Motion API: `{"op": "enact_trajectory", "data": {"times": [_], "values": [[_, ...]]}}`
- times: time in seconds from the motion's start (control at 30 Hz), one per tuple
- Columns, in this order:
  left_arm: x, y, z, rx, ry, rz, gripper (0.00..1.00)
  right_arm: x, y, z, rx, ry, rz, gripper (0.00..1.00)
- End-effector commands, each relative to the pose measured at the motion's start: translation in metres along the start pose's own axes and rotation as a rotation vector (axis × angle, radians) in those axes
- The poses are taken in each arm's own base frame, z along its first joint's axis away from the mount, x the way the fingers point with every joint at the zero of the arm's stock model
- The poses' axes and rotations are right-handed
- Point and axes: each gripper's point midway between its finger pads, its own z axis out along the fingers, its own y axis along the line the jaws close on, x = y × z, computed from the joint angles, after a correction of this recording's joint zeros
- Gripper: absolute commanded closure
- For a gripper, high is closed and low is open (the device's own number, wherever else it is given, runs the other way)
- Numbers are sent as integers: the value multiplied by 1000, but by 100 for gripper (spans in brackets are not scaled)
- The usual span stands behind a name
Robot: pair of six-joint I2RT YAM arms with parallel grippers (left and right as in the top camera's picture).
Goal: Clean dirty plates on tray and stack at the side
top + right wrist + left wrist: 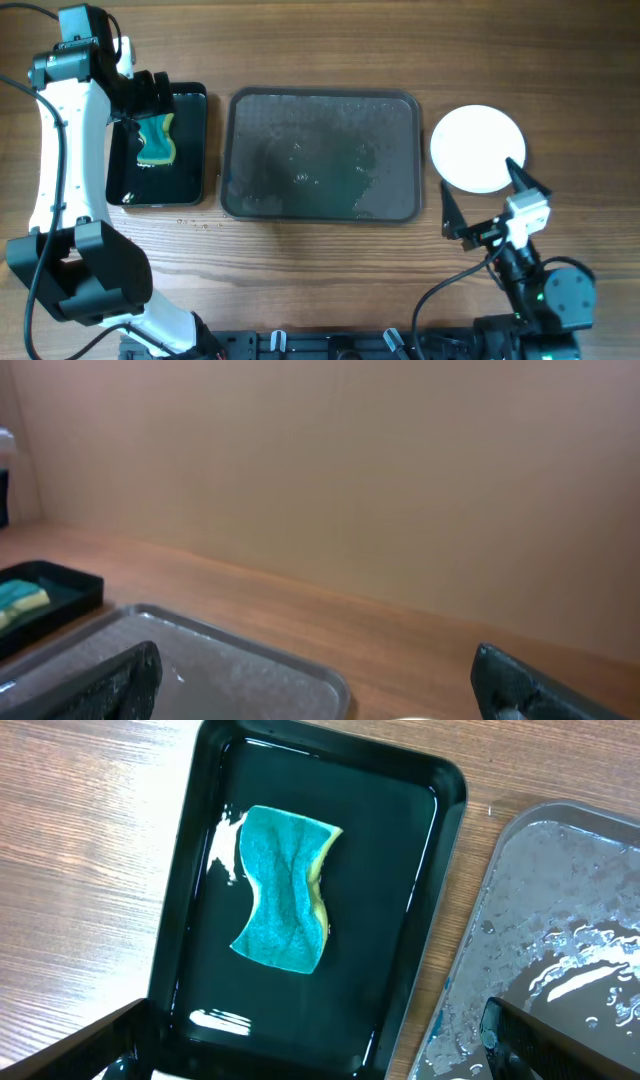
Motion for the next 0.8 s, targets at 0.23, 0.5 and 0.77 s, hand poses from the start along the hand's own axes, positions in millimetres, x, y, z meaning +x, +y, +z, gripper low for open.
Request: {"op": "enact_trajectory", "data": {"times": [0.23,0.5,0.77], "values": [[0,1,2,-6,4,-10,0,46,8,-3,-2,-86,-47,0],[0,1,2,-6,4,-10,0,78,0,-2,46,24,-29,0],[0,1,2,-6,4,-10,0,89,1,-3,45,69,5,0]]}}
